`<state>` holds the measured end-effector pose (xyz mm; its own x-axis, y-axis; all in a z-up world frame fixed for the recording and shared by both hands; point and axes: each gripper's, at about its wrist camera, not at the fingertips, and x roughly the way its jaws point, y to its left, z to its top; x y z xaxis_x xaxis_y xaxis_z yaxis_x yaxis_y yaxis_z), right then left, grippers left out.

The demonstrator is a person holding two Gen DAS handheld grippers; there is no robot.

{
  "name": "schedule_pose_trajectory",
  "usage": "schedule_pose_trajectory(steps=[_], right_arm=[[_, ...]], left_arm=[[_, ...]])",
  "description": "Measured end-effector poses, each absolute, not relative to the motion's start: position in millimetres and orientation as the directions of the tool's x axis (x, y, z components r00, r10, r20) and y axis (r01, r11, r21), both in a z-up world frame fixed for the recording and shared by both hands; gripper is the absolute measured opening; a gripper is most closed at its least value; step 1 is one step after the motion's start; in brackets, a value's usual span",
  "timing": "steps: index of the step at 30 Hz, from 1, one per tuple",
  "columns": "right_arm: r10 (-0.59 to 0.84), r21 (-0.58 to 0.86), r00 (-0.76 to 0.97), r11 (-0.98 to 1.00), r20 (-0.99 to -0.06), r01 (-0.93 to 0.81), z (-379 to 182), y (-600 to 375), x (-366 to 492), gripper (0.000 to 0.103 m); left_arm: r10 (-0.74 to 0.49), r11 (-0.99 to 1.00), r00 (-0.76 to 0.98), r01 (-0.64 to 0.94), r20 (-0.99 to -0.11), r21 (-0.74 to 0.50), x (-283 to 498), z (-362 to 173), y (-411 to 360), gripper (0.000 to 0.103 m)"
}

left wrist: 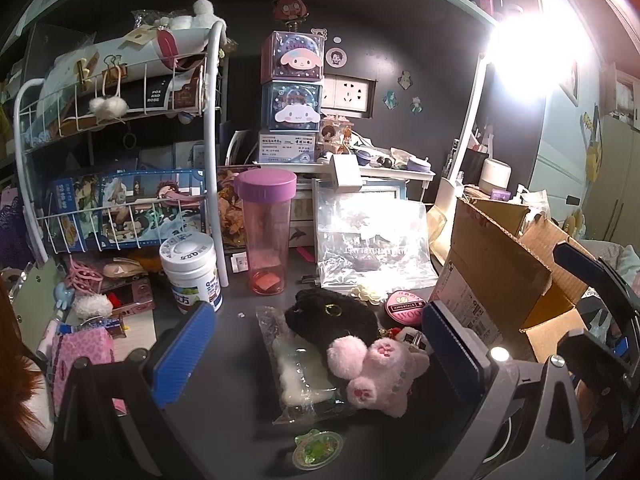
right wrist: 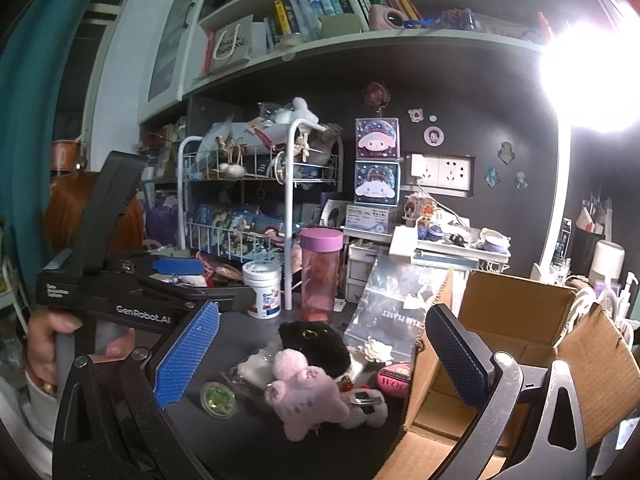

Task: Organize soft objects
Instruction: 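Reach the right gripper to the pink plush bunny and grasp it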

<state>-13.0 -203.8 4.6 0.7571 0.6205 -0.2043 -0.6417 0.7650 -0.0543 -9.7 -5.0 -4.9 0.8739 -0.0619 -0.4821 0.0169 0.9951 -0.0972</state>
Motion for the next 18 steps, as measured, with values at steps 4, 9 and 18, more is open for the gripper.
schedule_pose_trajectory(steps=[4,9,18], right_arm=[[0.580,-0.080,0.791,0.794,-0.196,-0.602,8,-199,-14,0.103],[0.580,-0.150,0.795,0.782,-0.180,-0.605,10,-182,-16,0.103],[0.656,-0.197,0.680,0.657,-0.327,-0.728,-8,-125,-3,0.070]], left_arm=[[-0.073,0.993,0.875,0.021,-0.478,-0.113,-8,-7,1,0.103],[-0.069,0.992,0.876,0.008,-0.477,-0.128,-6,-13,14,0.103],[0.013,0.989,0.870,-0.084,-0.493,-0.121,-6,-34,59,0.103]])
